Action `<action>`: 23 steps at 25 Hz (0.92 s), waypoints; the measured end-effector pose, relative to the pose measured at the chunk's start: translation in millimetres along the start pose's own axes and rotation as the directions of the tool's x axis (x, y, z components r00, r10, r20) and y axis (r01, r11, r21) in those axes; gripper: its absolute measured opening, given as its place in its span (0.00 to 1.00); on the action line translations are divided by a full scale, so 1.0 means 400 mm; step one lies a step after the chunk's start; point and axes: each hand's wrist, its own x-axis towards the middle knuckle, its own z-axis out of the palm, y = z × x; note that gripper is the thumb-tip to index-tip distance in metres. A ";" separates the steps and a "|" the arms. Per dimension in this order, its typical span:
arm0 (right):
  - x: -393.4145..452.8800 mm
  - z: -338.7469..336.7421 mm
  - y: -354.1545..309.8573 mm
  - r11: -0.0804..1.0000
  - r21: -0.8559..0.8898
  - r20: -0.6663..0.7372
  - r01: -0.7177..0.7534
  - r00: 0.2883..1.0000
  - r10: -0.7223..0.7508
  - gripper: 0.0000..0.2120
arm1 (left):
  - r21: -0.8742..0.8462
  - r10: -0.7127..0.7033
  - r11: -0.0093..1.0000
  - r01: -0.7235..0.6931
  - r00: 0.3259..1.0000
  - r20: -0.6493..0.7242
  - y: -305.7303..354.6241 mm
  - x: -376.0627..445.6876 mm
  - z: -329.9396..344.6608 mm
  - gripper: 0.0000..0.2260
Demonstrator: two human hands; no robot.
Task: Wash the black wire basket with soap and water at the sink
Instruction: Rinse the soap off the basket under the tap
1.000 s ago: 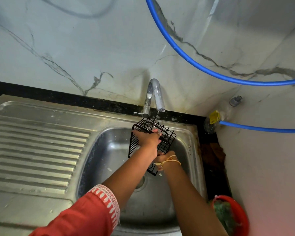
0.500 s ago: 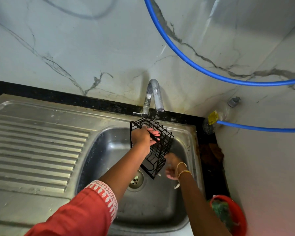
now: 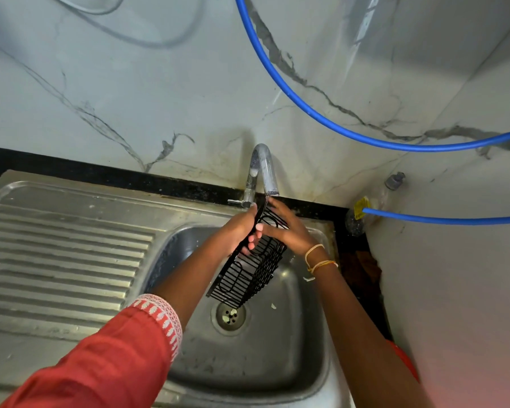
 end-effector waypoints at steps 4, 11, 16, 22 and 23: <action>0.006 -0.009 -0.008 0.988 0.127 -0.070 -0.092 0.992 0.102 0.24 | 0.132 0.035 0.990 -0.049 0.994 0.107 0.002 0.011 -0.016 0.37; 0.010 0.024 0.037 0.980 0.169 -0.316 -0.105 0.936 0.155 0.04 | 0.132 0.141 0.975 -0.179 0.957 0.253 -0.036 0.030 -0.056 0.23; 0.007 0.030 0.036 0.981 -0.049 -0.346 -0.187 0.925 0.159 0.10 | 0.149 0.248 0.950 -0.275 0.953 0.176 -0.053 0.046 -0.083 0.09; 0.019 0.026 0.003 0.977 0.167 -0.374 -0.134 0.908 0.188 0.16 | 0.243 0.418 0.891 -0.383 0.902 -0.108 -0.061 0.065 -0.068 0.17; 0.021 0.018 -0.002 0.964 0.226 -0.376 -0.141 0.900 0.220 0.17 | 0.245 0.441 0.879 -0.409 0.893 -0.089 -0.059 0.063 -0.076 0.15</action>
